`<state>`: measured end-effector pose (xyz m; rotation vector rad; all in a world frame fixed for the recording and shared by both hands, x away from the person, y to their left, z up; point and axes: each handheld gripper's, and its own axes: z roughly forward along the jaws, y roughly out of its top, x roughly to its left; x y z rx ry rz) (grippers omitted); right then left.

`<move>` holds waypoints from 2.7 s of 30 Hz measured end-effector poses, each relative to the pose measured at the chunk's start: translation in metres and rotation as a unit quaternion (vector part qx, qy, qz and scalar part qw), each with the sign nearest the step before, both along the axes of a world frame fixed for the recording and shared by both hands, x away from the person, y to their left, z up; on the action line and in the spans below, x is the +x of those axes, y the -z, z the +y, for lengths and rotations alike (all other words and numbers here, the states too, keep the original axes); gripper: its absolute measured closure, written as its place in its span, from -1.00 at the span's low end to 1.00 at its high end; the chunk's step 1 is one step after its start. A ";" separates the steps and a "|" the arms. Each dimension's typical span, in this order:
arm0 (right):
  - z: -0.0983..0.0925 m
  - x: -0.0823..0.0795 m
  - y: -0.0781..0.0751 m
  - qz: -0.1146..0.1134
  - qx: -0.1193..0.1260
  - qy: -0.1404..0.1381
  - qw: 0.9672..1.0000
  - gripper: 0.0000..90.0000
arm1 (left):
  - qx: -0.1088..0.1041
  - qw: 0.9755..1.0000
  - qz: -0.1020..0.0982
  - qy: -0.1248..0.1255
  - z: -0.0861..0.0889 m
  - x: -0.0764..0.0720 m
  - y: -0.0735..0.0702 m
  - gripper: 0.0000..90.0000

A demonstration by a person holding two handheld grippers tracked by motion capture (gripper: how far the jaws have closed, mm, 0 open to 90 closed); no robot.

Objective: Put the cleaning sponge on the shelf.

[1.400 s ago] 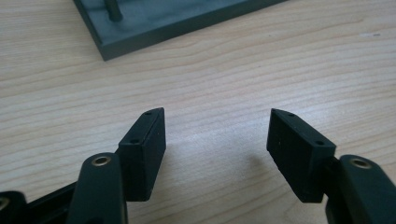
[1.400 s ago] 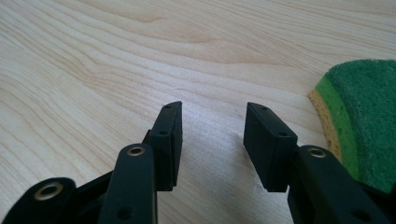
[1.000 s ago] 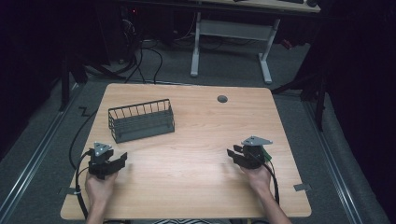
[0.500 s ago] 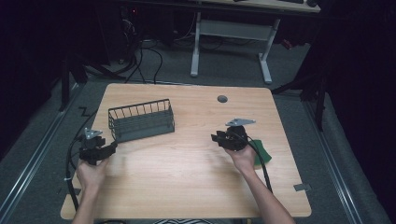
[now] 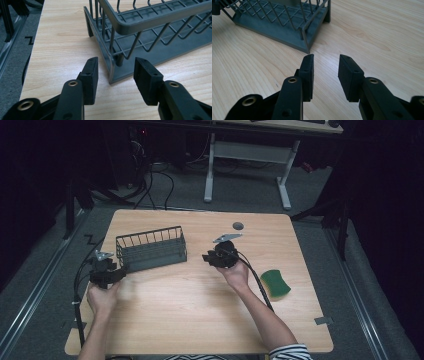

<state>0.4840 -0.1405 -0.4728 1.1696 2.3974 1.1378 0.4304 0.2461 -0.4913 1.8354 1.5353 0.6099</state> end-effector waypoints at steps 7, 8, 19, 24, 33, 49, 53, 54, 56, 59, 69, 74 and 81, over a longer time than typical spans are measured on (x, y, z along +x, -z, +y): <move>0.026 0.012 0.002 0.002 -0.002 -0.014 1.000 0.46 | -0.008 1.000 0.002 -0.005 0.000 0.005 0.001 0.31; 0.029 0.013 0.003 0.001 -0.003 -0.016 1.000 0.46 | -0.008 1.000 0.003 -0.006 0.000 0.006 0.002 0.31; 0.057 0.028 0.013 0.011 -0.021 -0.019 1.000 0.48 | -0.022 1.000 0.006 -0.002 0.000 0.010 0.006 0.40; 0.065 0.033 0.018 0.018 -0.028 -0.012 0.999 0.55 | -0.027 1.000 0.004 0.001 0.000 0.011 0.007 0.47; 0.069 0.033 0.021 0.011 -0.043 -0.008 0.999 0.75 | -0.026 1.000 0.006 0.008 0.001 0.010 0.007 0.50; 0.071 0.032 0.020 0.007 -0.054 -0.020 0.998 0.92 | -0.028 0.999 0.011 0.016 0.000 0.010 0.006 0.53; 0.069 0.030 0.019 0.008 -0.057 -0.020 0.998 0.92 | -0.028 0.999 0.011 0.021 -0.002 0.009 0.006 0.53; 0.067 0.031 0.019 0.004 -0.059 -0.022 0.998 0.93 | -0.028 0.999 0.012 0.022 -0.003 0.009 0.006 0.53; 0.065 0.030 0.019 0.006 -0.058 -0.022 0.998 0.93 | -0.028 0.999 0.012 0.026 -0.005 0.008 0.006 0.53; 0.061 0.028 0.019 0.007 -0.057 -0.020 0.998 0.93 | -0.027 0.999 0.012 0.032 -0.008 0.008 0.006 0.53; 0.040 0.016 0.015 0.006 -0.063 -0.020 0.998 0.92 | -0.034 0.998 0.008 0.051 -0.025 0.004 0.005 0.53; 0.031 0.012 0.013 0.007 -0.058 -0.021 0.998 0.92 | -0.035 0.998 0.005 0.059 -0.030 0.001 0.003 0.54; 0.012 -0.002 0.012 0.003 -0.051 -0.014 0.999 0.92 | -0.028 0.997 0.002 0.078 -0.046 -0.003 0.002 0.54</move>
